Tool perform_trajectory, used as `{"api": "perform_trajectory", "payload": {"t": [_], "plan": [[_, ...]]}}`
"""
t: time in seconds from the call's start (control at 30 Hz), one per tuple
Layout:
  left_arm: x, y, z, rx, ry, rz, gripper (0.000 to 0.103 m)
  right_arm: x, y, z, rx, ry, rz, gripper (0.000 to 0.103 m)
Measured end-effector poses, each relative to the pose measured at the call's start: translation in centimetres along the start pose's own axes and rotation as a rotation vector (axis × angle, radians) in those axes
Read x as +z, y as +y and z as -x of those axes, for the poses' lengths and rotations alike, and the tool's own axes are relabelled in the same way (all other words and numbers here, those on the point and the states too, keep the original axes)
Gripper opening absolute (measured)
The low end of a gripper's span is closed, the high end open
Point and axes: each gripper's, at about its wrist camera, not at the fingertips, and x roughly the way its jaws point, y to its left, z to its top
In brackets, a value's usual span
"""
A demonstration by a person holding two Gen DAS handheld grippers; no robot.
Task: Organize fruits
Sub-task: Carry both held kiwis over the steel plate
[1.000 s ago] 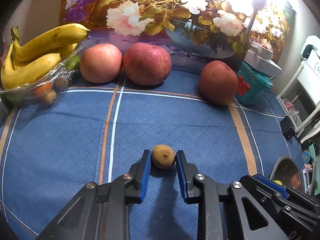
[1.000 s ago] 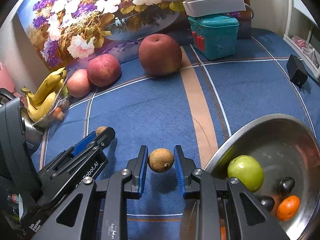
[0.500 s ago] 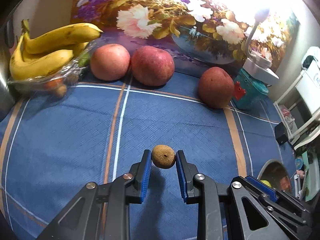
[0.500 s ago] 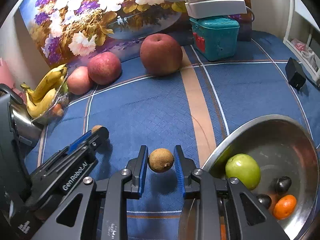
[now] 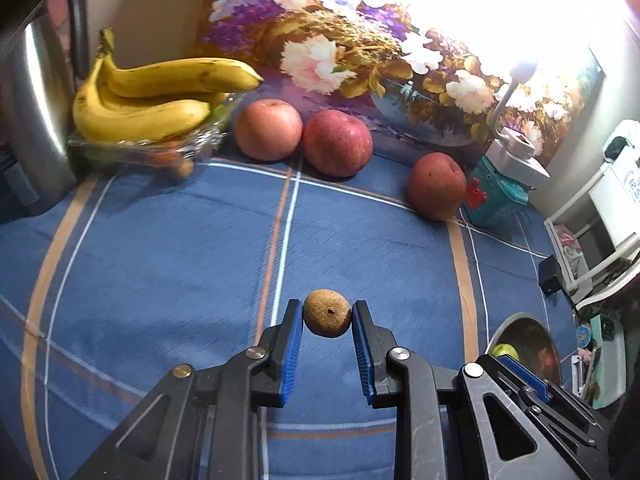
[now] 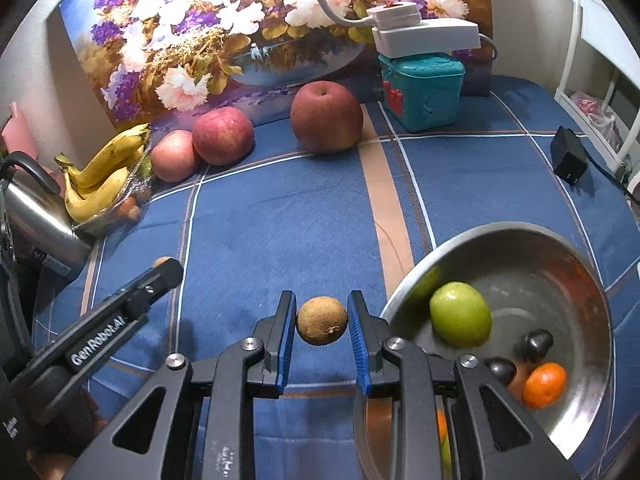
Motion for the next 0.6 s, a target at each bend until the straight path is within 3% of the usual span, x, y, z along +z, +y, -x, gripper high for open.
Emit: {"api": "perform_trajectory", "payload": {"t": [0.6], "plan": [[-3.4,1.0,5.0,0.048,0.013,0.045,0.027,-4.8,0.3,3.5,-0.019,0.017,0.013,0.027]]}}
